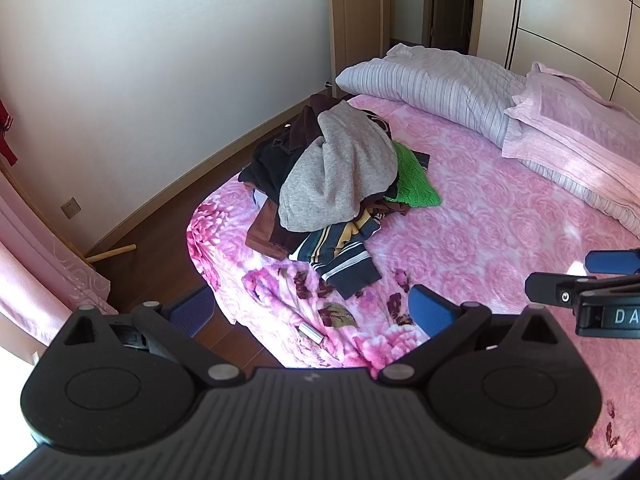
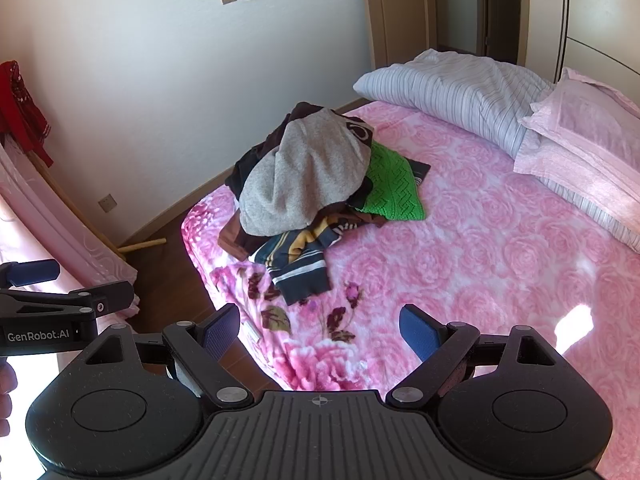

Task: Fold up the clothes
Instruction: 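Approach the clothes heap with both tools open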

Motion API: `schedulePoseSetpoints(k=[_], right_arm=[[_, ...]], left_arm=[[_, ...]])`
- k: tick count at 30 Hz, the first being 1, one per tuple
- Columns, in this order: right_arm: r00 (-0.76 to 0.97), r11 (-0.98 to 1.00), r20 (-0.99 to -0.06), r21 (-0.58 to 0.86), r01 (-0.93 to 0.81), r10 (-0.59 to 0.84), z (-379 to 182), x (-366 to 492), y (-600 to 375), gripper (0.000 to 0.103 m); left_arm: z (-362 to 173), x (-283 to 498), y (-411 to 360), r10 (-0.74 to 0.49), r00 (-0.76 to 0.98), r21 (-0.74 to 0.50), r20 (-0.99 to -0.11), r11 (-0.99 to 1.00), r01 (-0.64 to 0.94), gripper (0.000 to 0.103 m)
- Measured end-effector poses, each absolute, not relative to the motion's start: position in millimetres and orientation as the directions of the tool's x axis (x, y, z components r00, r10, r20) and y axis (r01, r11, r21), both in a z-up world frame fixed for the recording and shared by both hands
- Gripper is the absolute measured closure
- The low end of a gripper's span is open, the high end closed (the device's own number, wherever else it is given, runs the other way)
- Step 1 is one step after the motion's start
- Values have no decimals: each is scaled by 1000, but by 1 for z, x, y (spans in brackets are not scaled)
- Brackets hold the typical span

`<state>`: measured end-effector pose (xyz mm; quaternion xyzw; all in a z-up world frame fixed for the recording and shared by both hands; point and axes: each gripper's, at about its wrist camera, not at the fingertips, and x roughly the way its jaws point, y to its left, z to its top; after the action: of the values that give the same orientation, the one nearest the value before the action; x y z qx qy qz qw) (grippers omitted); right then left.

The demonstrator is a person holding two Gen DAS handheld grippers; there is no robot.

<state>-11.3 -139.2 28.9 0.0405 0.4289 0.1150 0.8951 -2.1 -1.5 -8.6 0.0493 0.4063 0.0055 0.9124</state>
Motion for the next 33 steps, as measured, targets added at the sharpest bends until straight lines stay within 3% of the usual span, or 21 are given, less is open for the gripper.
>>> schedulePoseSetpoints(k=[33], right_arm=[[616, 968, -747, 179, -174, 249, 33, -17, -159, 18]], left_arm=[[-1, 0, -20, 30, 674, 95, -738, 994, 61, 1]])
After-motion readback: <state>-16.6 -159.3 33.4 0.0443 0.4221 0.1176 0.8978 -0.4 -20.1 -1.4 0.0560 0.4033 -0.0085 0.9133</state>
